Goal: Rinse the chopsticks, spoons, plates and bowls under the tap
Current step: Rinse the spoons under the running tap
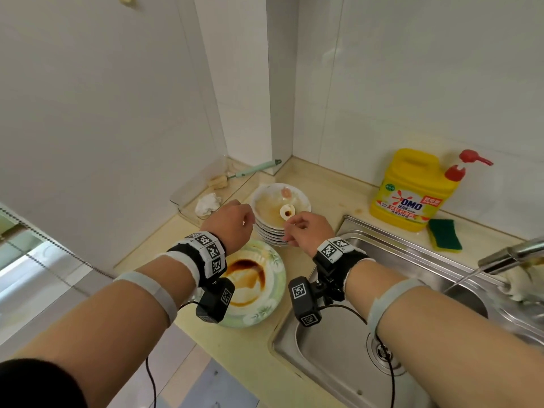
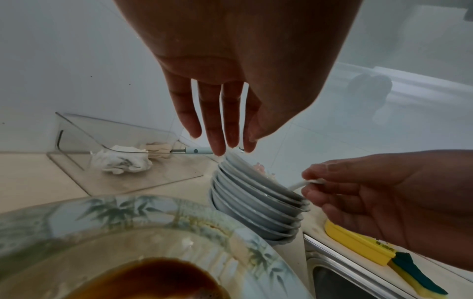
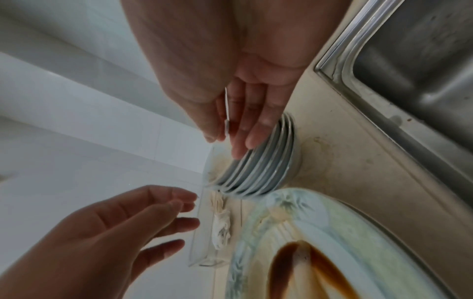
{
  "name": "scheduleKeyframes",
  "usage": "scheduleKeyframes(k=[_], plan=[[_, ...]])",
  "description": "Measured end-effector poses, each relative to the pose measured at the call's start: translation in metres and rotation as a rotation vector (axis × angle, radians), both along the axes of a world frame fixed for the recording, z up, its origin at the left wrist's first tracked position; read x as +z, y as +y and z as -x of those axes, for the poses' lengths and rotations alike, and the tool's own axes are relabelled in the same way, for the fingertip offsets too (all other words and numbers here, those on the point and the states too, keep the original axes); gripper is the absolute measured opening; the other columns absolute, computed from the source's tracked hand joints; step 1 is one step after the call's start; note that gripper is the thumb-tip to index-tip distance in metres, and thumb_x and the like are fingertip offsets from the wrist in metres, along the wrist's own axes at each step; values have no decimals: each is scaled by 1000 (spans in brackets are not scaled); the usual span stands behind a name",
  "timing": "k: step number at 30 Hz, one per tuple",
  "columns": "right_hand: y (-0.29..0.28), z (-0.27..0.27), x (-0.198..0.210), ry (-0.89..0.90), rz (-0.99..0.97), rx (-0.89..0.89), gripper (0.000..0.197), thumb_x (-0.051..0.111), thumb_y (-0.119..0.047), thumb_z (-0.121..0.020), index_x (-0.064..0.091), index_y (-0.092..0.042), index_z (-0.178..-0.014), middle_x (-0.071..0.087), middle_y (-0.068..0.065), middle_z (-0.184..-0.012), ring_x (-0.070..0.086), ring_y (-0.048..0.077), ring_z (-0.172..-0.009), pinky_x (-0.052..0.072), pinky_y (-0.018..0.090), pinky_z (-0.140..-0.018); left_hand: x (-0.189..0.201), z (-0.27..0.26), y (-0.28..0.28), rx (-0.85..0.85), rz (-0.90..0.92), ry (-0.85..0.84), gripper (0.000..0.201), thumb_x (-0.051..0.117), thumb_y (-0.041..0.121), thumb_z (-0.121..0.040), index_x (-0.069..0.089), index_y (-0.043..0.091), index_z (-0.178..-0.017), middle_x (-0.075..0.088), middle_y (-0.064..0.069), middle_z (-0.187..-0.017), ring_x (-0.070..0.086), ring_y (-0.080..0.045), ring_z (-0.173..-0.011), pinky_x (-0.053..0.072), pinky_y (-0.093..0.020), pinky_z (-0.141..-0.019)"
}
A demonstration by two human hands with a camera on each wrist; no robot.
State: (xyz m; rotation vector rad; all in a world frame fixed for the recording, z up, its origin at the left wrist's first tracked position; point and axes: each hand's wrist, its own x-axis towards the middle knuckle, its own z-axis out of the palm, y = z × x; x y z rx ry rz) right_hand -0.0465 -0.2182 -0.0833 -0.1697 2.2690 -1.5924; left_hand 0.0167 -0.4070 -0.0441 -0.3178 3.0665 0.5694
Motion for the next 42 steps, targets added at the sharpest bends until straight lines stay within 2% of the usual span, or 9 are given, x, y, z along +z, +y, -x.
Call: scheduleKeyframes(k=[5,11,15,17,21,25,28,33,42], plan=[[22,7,9,91,-1,-104,16,65,-10,-95,69,-21,-83,75,0,-70,76,20,-74,63,46,-80,4,9,10,-15,-41,57,20,50,18,-96,69,24,-98,59,2,-103,60,-20,-93,49,-35,-79],[95,-1,18,100,130,-200,17,59,1,-96,70,-11,-94,75,9,-83,76,19,-75,63,32,-74,19,34,63,-45,-142,192,19,51,17,-96,67,28,-93,59,5,-99,60,-17,-89,47,-33,-77],[155,-18,18,61,229,-266,20,61,0,-97,71,-17,-104,75,12,-82,72,16,-70,57,24,-65,23,45,124,-100,-223,260,18,52,15,-97,65,27,-96,59,7,-101,59,-13,-88,48,-24,-77],[188,-28,16,33,226,-291,23,59,0,-98,71,-16,-109,74,12,-82,70,16,-70,55,21,-64,18,51,156,-143,-298,240,17,52,12,-96,65,23,-99,59,5,-102,61,-14,-86,51,-29,-80],[257,-46,3,-8,165,-389,26,55,3,-99,73,-15,-106,70,12,-81,65,11,-64,53,17,-60,-10,59,216,-169,-379,108,12,57,15,-93,62,25,-99,64,1,-100,64,-20,-87,47,-31,-77],[317,-60,-19,-55,93,-506,28,56,3,-98,74,-18,-100,73,13,-80,66,16,-69,56,27,-67,-51,58,266,-160,-514,-124,16,59,14,-94,61,21,-109,66,0,-90,71,-24,-84,50,-27,-65],[346,-68,-34,-100,77,-580,24,56,3,-98,75,-11,-102,72,12,-75,66,16,-65,54,27,-65,-76,57,297,-159,-688,-315,27,59,13,-99,55,14,-125,65,-8,-110,72,-25,-91,55,-32,-68],[367,-70,-48,-159,129,-698,18,59,3,-98,74,-5,-103,69,13,-76,64,12,-59,52,19,-57,-105,67,332,-145,-876,-503,40,56,10,-102,49,11,-141,58,-17,-133,70,-21,-86,57,-32,-70],[362,-59,-69,-180,116,-739,22,57,3,-99,73,-13,-96,68,8,-73,64,13,-63,52,18,-60,-141,94,348,-91,-932,-621,42,55,7,-101,48,11,-142,58,-16,-135,70,-22,-87,57,-33,-70]])
